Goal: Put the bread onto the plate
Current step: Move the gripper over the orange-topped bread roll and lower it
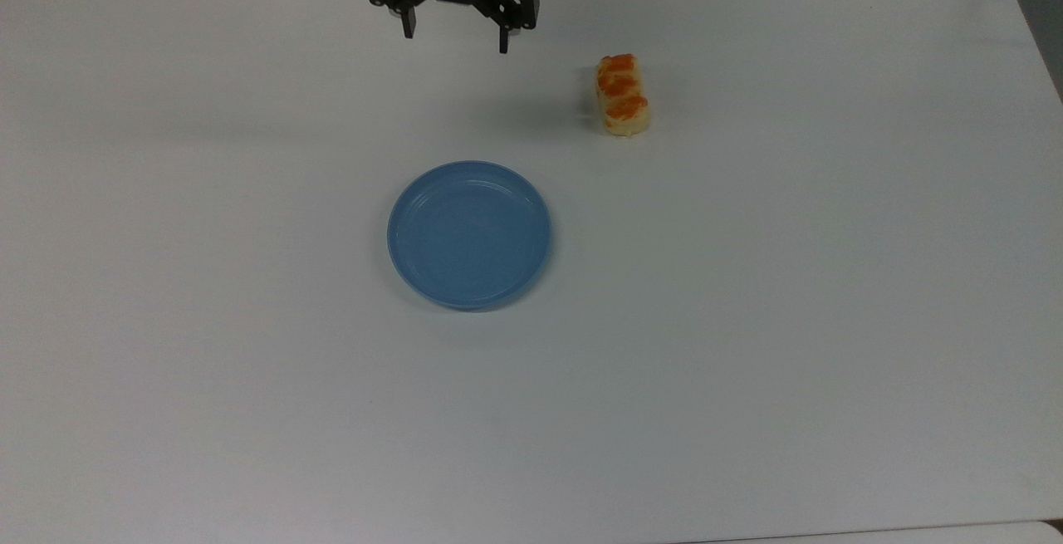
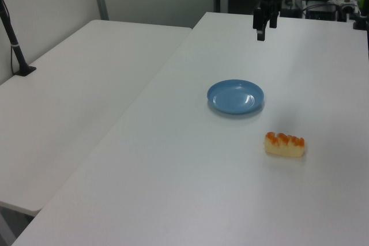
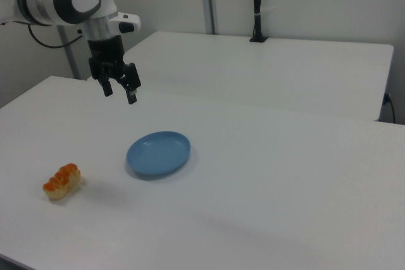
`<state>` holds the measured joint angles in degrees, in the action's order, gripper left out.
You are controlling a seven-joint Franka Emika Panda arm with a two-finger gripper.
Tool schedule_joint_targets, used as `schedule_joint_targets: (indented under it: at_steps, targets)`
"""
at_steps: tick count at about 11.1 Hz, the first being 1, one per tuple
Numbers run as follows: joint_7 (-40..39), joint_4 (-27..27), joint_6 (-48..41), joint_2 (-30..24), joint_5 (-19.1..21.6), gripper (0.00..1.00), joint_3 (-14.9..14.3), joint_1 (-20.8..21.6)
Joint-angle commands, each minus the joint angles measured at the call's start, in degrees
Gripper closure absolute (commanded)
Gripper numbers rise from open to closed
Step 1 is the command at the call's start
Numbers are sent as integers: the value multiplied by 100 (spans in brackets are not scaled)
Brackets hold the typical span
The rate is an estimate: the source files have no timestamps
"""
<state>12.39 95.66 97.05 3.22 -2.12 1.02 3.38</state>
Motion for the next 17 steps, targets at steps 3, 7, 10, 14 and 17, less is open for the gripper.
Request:
schedule_joint_targets:
  at_steps: [3, 7, 10, 14, 17]
  targets:
    - [-167, -56, -204, -94, -34, 0, -85, 66]
    - [-150, -56, -204, -85, -25, 0, -50, 66]
    - [-158, 22, -204, 3, -16, 0, 12, 180]
    - [-132, 662, 180, 328, -7, 0, 21, 960]
    - [-88, 1505, 813, 372, -7, 0, 90, 1462]
